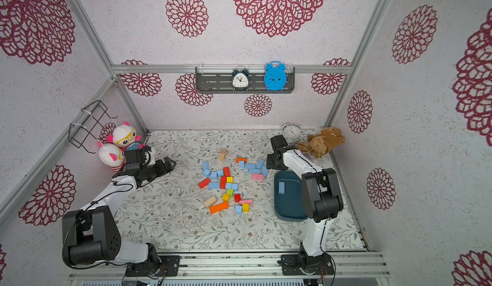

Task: Pick out the blue building blocks
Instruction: Pick up the building block from the center of the board.

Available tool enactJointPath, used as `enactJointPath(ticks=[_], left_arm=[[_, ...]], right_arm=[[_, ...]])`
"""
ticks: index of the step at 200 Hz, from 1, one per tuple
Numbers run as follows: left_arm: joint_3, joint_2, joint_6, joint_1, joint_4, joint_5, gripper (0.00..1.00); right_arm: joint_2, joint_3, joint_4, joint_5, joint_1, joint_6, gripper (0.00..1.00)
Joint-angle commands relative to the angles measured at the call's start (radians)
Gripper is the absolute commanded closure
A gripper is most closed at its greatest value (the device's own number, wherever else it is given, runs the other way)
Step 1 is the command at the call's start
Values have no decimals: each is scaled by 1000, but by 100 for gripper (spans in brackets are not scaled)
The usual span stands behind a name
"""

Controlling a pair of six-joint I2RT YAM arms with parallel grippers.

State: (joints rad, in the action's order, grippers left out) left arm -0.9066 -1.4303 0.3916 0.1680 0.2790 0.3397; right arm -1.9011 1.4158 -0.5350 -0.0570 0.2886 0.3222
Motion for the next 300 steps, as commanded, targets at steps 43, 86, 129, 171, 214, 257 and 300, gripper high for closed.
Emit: enactJointPath(ticks=[43,86,129,171,214,257,300], left_arm=[[20,31,-21,22,-56,-18,3],[31,33,-23,26,-65,-16,3],[41,31,-25,28,-76,-14,3],[55,36,-23,28,-90,-1,3],[80,39,1,28,-127,65,3],[103,42,33,26,-184,207,3],[112,30,35,-29,-219,301,3]], right_arm=[[-180,205,-88,12,26,-8,47],[-225,256,-139,-13,49,4,47],[-266,282,-189,-63,61,11,51],[-271,278,-185,-33,62,21,58],[-240,218,-140,-4,62,29,67],[-164,190,-97,-9,62,33,74],[26,104,-60,-43,52,0,75]])
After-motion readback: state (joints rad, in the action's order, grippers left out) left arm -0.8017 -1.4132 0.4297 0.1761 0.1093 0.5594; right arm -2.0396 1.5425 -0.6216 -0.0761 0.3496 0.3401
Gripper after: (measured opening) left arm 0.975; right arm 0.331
